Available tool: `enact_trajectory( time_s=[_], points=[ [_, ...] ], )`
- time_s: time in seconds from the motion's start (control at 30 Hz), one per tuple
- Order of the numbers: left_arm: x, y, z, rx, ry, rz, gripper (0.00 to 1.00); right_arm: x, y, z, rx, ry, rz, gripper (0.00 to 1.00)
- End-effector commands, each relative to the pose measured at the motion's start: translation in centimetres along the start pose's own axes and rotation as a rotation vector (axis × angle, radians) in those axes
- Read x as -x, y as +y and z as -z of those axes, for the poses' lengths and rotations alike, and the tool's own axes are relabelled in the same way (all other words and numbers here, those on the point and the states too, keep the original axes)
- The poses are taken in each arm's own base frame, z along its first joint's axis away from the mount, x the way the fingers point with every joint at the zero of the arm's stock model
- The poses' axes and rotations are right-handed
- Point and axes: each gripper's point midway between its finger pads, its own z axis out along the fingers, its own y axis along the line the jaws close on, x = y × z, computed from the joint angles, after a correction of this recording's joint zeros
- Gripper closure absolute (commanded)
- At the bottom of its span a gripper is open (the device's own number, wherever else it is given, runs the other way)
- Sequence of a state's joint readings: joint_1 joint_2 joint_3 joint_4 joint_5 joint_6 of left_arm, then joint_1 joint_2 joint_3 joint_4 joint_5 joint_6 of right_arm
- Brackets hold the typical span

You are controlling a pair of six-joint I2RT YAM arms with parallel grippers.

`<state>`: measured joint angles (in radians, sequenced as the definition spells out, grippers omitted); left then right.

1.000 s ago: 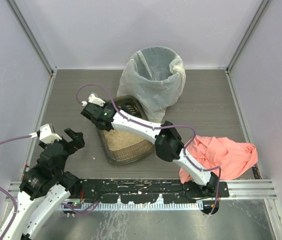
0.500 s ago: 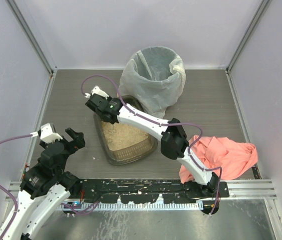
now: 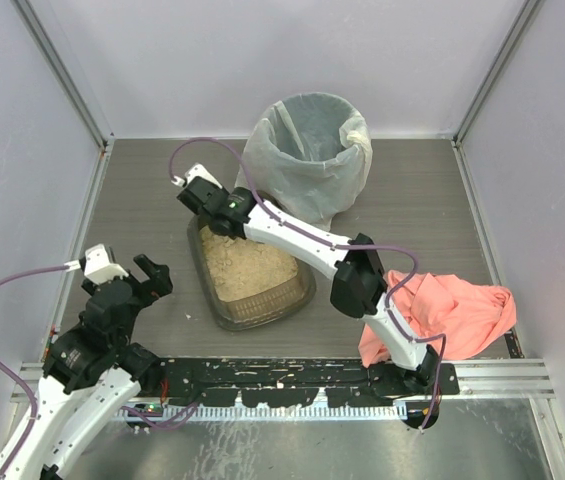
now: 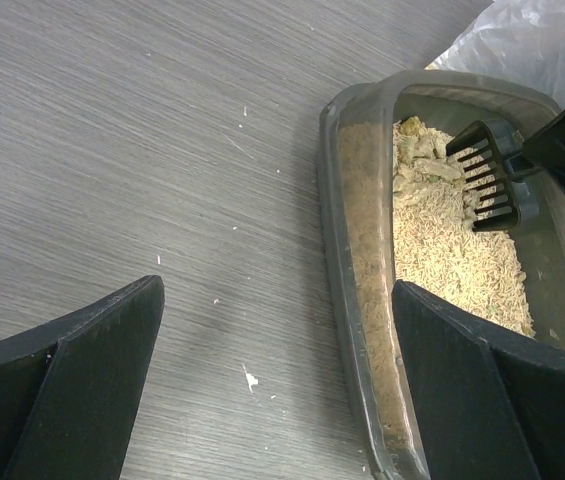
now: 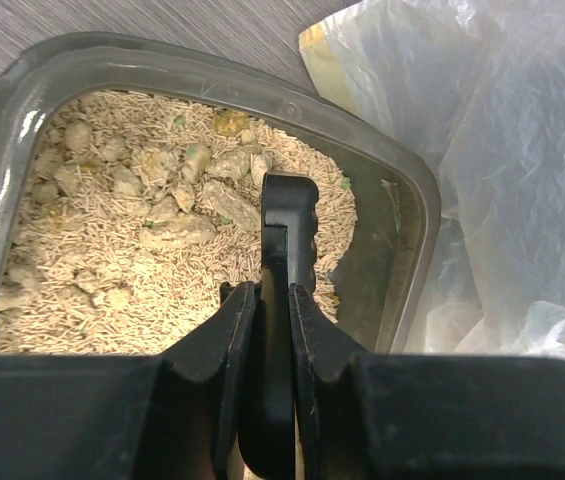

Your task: Clean the litter box

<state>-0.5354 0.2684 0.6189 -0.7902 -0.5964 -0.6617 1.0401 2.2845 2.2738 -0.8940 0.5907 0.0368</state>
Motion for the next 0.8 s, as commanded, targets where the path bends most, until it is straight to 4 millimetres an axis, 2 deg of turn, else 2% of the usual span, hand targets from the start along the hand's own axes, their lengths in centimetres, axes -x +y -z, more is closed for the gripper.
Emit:
enact_trajectory(
  time_s=[0.0,0.3,0.53,0.77],
  points=[
    [1.6,-1.1,0.3,-0.029,-0.032,0.018,0.02,4.2,0.5,3.9,0.16,-0.128,-0.166,0.99],
    [1.4,-1.9,0.0,-0.046,-0.003,0.003,0.02,3.8,-0.7,4.2,0.262,-0.121,-0.285,0.99],
    [1.1,-2.4,-0.2,-0.056,0.018,-0.014,0.02,2.5,-1.8,3.9,0.344,-0.104,-0.436,0.99],
    [0.9,-2.4,-0.3,-0.058,0.028,-0.023,0.02,1.3,-3.5,3.7,0.344,-0.088,-0.548,0.99]
  ],
)
